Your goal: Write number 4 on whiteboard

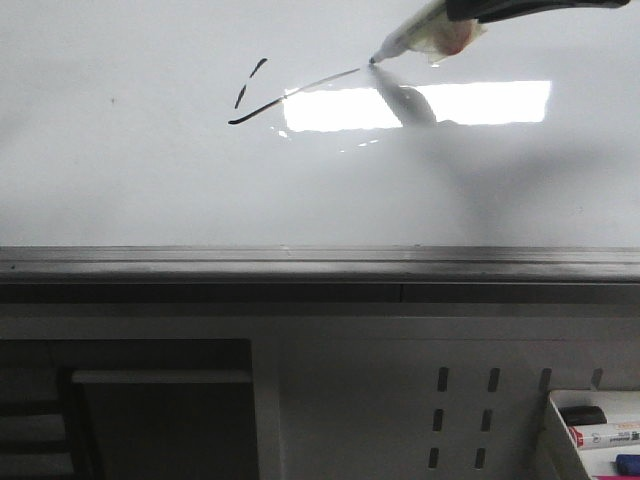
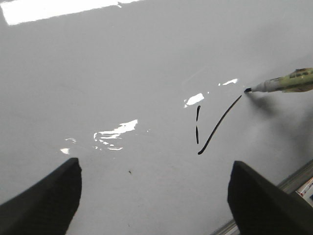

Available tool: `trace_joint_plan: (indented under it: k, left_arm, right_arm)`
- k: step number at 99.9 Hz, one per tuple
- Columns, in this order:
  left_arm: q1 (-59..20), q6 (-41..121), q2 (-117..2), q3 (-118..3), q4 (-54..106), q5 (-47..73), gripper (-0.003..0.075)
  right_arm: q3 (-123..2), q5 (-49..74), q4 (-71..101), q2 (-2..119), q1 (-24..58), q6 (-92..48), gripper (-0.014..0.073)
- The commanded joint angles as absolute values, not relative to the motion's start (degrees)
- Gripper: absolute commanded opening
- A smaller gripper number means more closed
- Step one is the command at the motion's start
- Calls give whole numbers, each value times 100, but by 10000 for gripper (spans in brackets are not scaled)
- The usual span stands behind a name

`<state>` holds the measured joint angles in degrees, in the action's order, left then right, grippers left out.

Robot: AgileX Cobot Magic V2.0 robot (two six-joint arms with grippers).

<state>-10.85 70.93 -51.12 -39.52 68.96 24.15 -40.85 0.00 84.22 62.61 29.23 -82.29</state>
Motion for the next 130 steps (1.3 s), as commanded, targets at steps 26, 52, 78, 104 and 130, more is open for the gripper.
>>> trace_joint_plan:
  k: [26,52,78,104,130]
  left_arm:
    - [-1078,7120,-5044,-4104,7136,2277,564]
    - [-1078,7130,-5044,-4104,7136,2277,564]
    - [-1089,7214,-5044,-4104,7136,2380,564]
    - [-1564,8208,-5044,-4104,7544,3305,549]
    - [-2958,8898,-5307,-4104,7507,2997,459]
  right_arm:
    - [-4813,926,8346,6707,2893,-8277,-45]
    - [-4973,678,8325,7192,2893,-8293,-44]
    - [-4225,1426,8325,6651,2893,-7975,-44]
    - [-4296,2301,7817,6150,2893,-7085,-44]
    - [-5025,3399,5860,6315,2893,-5390,-44]
